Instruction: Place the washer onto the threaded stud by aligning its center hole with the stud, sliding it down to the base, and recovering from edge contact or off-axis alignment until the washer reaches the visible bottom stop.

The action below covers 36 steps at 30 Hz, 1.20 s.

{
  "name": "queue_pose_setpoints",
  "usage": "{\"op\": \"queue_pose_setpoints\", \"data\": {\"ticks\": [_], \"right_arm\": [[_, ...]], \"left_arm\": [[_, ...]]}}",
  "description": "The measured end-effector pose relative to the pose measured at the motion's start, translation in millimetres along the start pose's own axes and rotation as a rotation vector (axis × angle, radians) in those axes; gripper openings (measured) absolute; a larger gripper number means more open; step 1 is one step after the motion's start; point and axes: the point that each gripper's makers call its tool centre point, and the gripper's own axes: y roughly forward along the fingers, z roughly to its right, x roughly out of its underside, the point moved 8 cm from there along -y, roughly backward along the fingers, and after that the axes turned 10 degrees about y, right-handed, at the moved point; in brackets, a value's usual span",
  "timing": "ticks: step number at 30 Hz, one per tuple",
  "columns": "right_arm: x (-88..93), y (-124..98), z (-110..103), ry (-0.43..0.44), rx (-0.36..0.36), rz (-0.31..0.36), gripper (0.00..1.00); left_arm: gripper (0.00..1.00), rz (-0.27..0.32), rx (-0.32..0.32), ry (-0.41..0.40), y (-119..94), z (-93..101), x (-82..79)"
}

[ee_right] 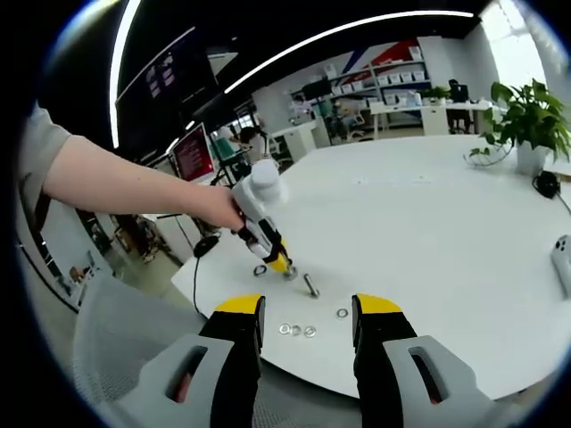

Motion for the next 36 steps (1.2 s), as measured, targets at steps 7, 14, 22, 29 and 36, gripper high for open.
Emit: {"op": "queue_pose_setpoints", "data": {"ticks": [7, 14, 22, 29, 36], "right_arm": [[-0.5, 0, 1, 0.006, 0.004, 0.005, 0.42], [-0.2, -1, 1, 0.008, 0.006, 0.006, 0.42], [-0.8, -2, 1, 0.005, 0.009, 0.015, 0.42], [-0.1, -1, 1, 0.0, 0.008, 0.008, 0.42], [-0.3, -1, 0, -0.006, 0.008, 0.006, 0.42]], "left_arm": [[0.19, 0.007, 0.009, -0.049, 9, -0.7, 3.9], [0.21, 0.014, -0.01, -0.031, 14, 1.4, 7.3], [0.21, 0.044, 0.018, -0.074, 13, -1.3, 13.0], [0.23, 0.048, 0.004, -0.072, 5, -0.1, 28.8], [0.26, 0.059, -0.034, -0.109, 1, -10.9, 48.1]]}}
